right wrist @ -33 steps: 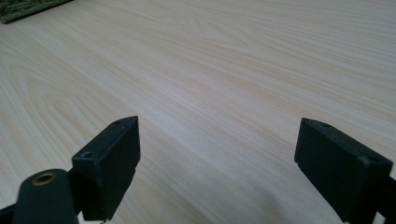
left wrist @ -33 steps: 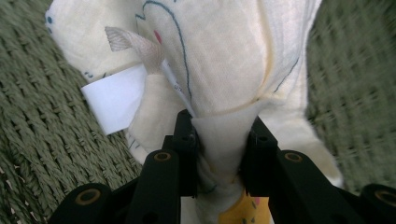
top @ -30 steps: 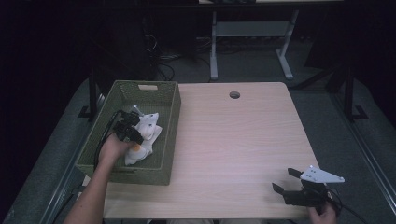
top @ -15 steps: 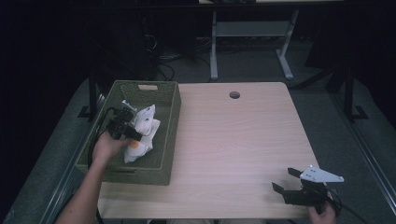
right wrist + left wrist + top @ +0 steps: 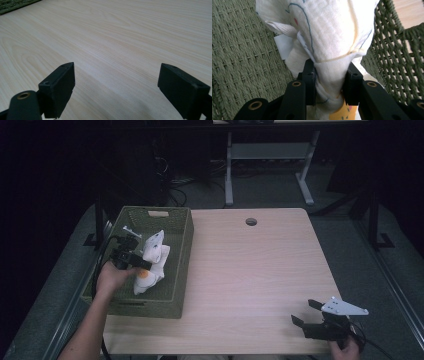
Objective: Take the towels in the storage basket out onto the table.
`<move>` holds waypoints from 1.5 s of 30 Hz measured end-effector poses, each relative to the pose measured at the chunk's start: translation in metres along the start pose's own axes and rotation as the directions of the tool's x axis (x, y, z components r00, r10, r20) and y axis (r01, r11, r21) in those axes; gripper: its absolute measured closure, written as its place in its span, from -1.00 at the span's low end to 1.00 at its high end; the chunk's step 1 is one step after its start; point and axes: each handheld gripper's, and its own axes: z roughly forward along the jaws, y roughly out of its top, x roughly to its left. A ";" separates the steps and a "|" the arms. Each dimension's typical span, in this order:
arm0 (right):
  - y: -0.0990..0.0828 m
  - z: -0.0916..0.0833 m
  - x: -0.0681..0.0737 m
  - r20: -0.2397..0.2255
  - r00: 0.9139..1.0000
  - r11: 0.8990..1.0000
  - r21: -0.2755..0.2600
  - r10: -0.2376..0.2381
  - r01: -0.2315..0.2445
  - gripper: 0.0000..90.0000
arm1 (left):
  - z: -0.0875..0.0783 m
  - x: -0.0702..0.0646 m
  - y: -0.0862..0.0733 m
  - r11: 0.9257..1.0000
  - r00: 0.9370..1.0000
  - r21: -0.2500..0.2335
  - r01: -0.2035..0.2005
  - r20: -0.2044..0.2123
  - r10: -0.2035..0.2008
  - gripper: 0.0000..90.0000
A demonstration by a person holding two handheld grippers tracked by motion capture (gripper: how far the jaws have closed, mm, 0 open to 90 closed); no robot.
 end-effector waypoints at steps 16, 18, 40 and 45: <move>0.000 0.000 -0.001 0.012 1.000 1.000 -0.005 0.010 -0.010 -0.69 | -0.006 0.011 -0.009 0.995 0.985 -0.058 0.080 0.159 -0.070 0.50; 0.000 0.000 -0.001 0.012 1.000 1.000 -0.005 0.010 -0.010 -0.69 | -0.008 0.012 -0.011 0.994 0.983 -0.070 0.089 0.169 -0.076 0.50; 0.000 -0.001 -0.001 0.013 1.000 1.000 -0.010 0.012 -0.012 -0.69 | -0.033 0.013 -0.016 0.962 0.948 -0.239 0.136 0.314 -0.056 0.50; 0.000 -0.001 -0.001 0.012 1.000 1.000 -0.011 0.013 -0.013 -0.69 | -0.039 0.014 -0.016 0.953 0.943 -0.269 0.142 0.330 -0.047 0.50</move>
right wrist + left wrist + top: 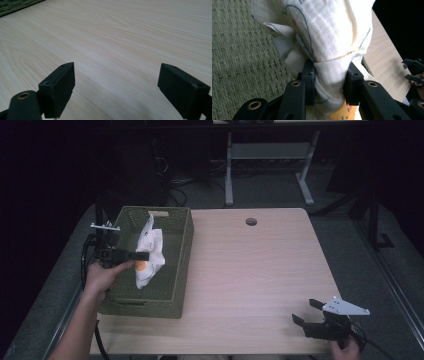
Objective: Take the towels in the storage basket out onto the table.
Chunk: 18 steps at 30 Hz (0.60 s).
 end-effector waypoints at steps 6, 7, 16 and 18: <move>0.000 0.000 0.000 0.001 1.000 1.000 0.000 -0.001 0.001 -0.69 | -0.004 -0.007 0.003 0.999 0.998 -0.050 0.001 0.056 0.002 0.50; 0.000 0.000 0.000 0.001 1.000 1.000 0.000 0.000 0.000 -0.69 | -0.004 -0.009 0.004 0.998 0.998 -0.055 -0.001 0.065 0.005 0.50; 0.000 -0.001 0.000 0.000 1.000 1.000 -0.002 0.001 -0.001 -0.69 | 0.000 -0.029 0.014 0.996 0.990 -0.081 -0.042 0.133 0.052 0.50; 0.000 -0.001 0.000 0.000 1.000 1.000 -0.002 0.002 -0.002 -0.69 | 0.001 -0.033 0.015 0.996 0.987 -0.082 -0.045 0.149 0.057 0.50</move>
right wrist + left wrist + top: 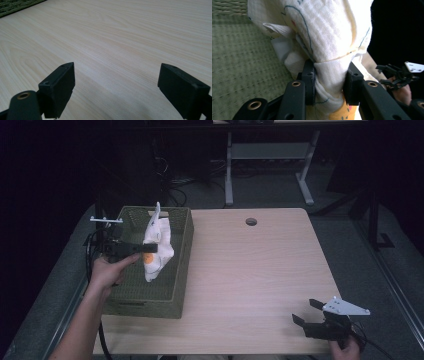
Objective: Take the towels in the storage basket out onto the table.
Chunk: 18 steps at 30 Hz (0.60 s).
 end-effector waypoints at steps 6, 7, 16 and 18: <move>0.000 -0.001 0.000 0.000 1.000 1.000 -0.003 -0.002 0.002 -0.69 | 0.006 -0.012 0.005 1.000 0.999 -0.004 -0.022 0.036 0.022 0.50; 0.000 -0.001 0.000 0.000 1.000 1.000 -0.003 -0.002 0.002 -0.69 | 0.007 -0.014 0.006 1.000 0.999 -0.002 -0.029 0.038 0.029 0.50; 0.000 -0.001 0.000 0.000 1.000 1.000 -0.005 -0.001 0.001 -0.69 | 0.017 -0.030 0.015 0.998 0.996 0.002 -0.058 0.066 0.058 0.51; 0.000 -0.001 0.000 0.000 1.000 1.000 -0.004 -0.001 0.001 -0.69 | 0.020 -0.034 0.017 0.998 0.995 0.008 -0.068 0.073 0.067 0.51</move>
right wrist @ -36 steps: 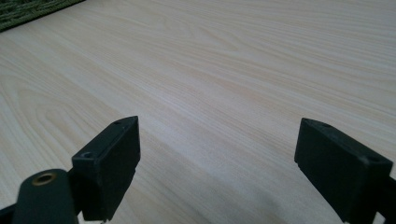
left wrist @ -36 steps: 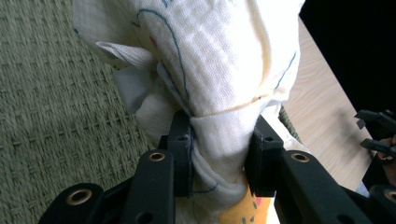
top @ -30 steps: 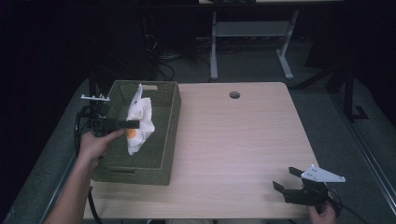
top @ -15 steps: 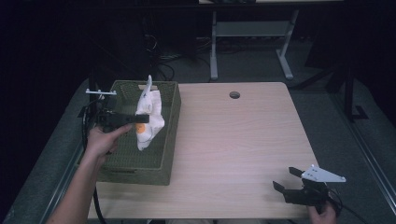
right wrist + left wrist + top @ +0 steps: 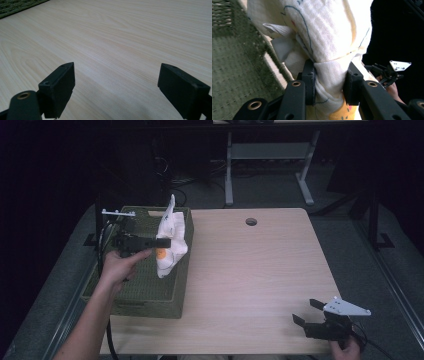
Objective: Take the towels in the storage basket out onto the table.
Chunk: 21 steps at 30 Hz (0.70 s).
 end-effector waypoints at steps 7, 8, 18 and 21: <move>0.000 0.000 0.000 -0.002 1.000 1.000 -0.002 0.000 0.000 -0.69 | 0.013 -0.011 0.007 1.000 1.000 0.014 -0.021 0.021 0.021 0.51; 0.000 0.000 0.000 -0.002 1.000 1.000 -0.001 0.000 0.000 -0.69 | 0.015 -0.013 0.007 0.999 0.999 0.021 -0.029 0.021 0.028 0.51; 0.000 -0.001 0.000 -0.003 1.000 1.000 -0.005 0.000 0.000 -0.69 | 0.033 -0.024 0.012 0.998 0.998 0.052 -0.044 0.037 0.042 0.51; 0.000 -0.001 0.000 -0.003 1.000 1.000 -0.007 0.002 -0.002 -0.69 | 0.041 -0.027 0.013 0.997 0.998 0.063 -0.055 0.042 0.052 0.51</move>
